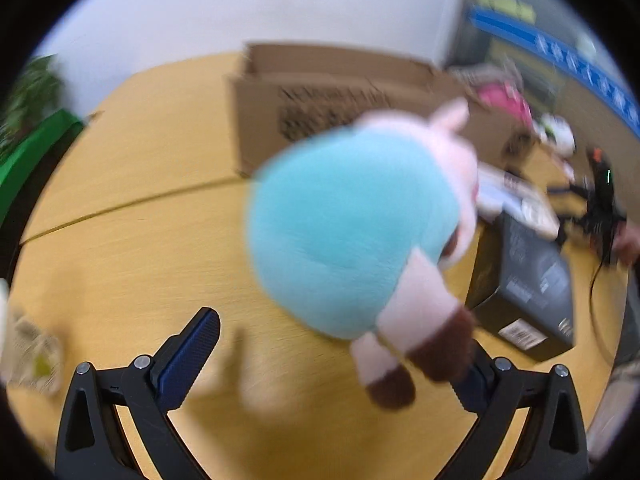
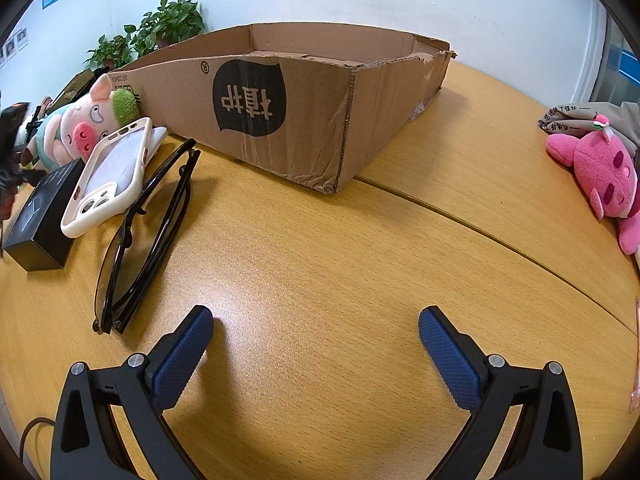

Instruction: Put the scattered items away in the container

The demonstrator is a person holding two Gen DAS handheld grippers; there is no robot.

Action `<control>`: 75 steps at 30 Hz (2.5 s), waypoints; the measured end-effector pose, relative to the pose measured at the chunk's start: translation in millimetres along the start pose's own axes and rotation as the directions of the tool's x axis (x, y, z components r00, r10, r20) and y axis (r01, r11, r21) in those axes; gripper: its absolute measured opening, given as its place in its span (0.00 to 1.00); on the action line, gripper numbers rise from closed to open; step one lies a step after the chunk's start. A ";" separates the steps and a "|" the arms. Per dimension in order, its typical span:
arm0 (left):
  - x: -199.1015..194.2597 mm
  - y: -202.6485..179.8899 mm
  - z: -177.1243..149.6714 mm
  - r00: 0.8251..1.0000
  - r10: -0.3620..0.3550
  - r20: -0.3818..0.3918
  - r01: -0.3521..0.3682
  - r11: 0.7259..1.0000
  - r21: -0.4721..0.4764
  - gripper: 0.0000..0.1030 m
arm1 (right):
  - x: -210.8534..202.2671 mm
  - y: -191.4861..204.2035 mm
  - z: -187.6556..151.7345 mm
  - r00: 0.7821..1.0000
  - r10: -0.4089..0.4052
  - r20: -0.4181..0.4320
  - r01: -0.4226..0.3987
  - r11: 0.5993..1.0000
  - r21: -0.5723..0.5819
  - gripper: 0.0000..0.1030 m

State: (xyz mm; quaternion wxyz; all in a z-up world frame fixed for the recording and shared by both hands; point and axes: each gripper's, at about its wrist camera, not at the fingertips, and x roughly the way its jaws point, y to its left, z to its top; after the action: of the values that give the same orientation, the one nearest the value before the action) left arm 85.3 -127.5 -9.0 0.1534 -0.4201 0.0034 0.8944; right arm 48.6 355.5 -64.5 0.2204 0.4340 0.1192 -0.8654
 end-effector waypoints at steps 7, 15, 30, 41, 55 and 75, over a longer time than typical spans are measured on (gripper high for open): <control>-53.6 0.8 83.0 0.984 -0.008 0.175 0.004 1.000 0.020 0.99 | -1.4 -4.0 15.3 0.995 0.008 -0.096 0.000 0.997 0.076 1.00; 37.0 5.0 198.8 0.998 0.019 0.065 -0.024 0.996 0.083 0.99 | -51.8 -8.8 103.5 0.978 -0.022 0.206 -0.047 0.946 0.322 1.00; 102.7 57.3 140.5 0.981 -0.030 -0.191 -0.006 0.983 -0.185 0.51 | 18.3 -48.3 140.8 0.999 -0.009 0.032 -0.004 0.913 0.407 0.62; -60.6 -38.9 139.2 0.934 0.163 0.318 -0.150 0.987 -0.064 0.90 | -124.9 33.0 142.6 0.908 -0.359 0.218 0.299 0.917 0.264 1.00; -75.6 -115.4 71.1 0.936 0.103 0.335 -0.068 0.991 -0.113 0.03 | -172.5 102.4 82.6 0.893 -0.344 0.289 0.254 0.917 0.308 0.98; -68.2 -115.8 70.3 0.887 0.251 0.387 -0.203 0.966 -0.161 0.99 | -134.4 98.7 102.9 0.921 -0.285 0.266 0.224 0.945 0.236 1.00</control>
State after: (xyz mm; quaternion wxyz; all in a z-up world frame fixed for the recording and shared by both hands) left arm 105.5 -26.1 102.1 0.0203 -0.2313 -0.0311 0.9722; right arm 95.3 265.6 103.2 0.0758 0.2998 0.0525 -0.9495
